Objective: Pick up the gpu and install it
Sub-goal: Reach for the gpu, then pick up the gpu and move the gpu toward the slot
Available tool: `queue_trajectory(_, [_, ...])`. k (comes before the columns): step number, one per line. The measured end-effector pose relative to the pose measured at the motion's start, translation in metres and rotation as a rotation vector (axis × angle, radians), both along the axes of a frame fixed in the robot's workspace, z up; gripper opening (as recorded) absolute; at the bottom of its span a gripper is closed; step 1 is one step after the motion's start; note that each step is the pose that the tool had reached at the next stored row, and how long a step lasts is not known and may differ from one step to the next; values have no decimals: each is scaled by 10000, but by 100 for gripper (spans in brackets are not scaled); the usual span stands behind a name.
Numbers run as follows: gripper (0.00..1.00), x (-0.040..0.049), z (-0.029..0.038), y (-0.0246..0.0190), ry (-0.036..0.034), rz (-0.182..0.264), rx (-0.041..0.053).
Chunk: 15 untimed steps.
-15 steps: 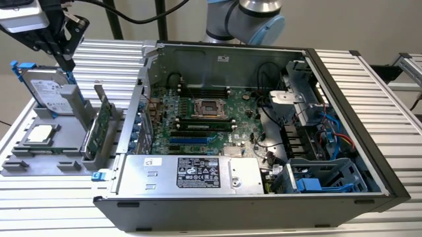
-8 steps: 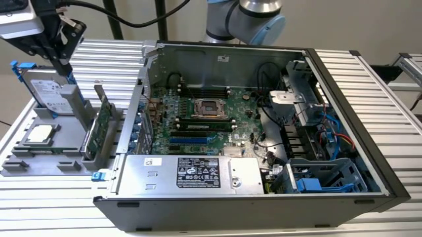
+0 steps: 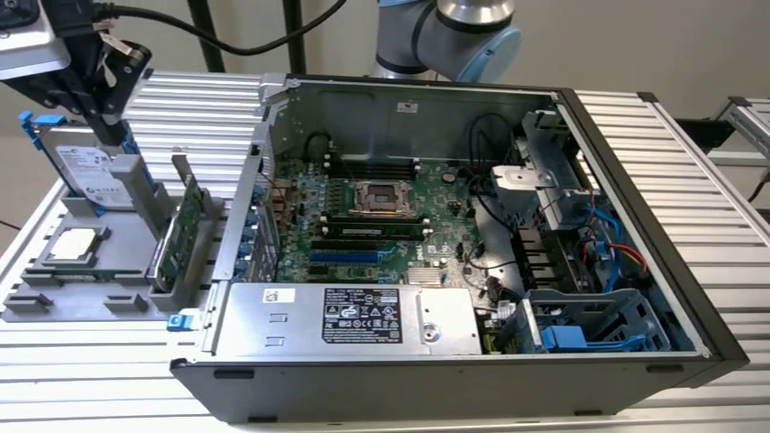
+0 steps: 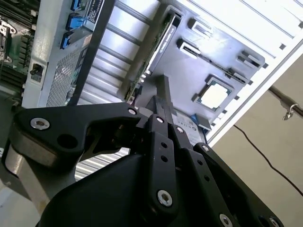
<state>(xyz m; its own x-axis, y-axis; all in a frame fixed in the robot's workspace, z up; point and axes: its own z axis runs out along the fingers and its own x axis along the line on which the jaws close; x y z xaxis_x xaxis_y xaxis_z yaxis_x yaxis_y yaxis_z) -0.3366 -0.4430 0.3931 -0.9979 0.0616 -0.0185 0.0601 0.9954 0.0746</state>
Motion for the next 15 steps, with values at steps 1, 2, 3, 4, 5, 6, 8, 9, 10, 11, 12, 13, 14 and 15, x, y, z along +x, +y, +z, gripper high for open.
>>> queue_trajectory(1, [0,-3,0,-9,0,5,1])
queue_trajectory(2, [0,-5,0,-18,0,10,2])
queue_trajectory(3, [0,-7,0,-27,0,14,3])
queue_trajectory(4, [0,-10,0,-37,0,19,5])
queue_trajectory(5, [0,-12,0,-47,0,23,6])
queue_trajectory(6, [0,-15,0,-57,-1,27,8])
queue_trajectory(8, [0,-20,-1,-76,-1,37,11])
queue_trajectory(9, [0,-23,0,-85,-1,40,12])
queue_trajectory(10, [0,-26,0,-93,0,44,13])
queue_trajectory(11, [0,-28,0,-102,0,47,14])
queue_trajectory(12, [0,-31,0,-110,0,50,15])
queue_trajectory(13, [0,-34,0,-118,0,53,17])
queue_trajectory(14, [0,-38,0,-126,0,56,18])
queue_trajectory(15, [0,-41,0,-134,0,59,19])
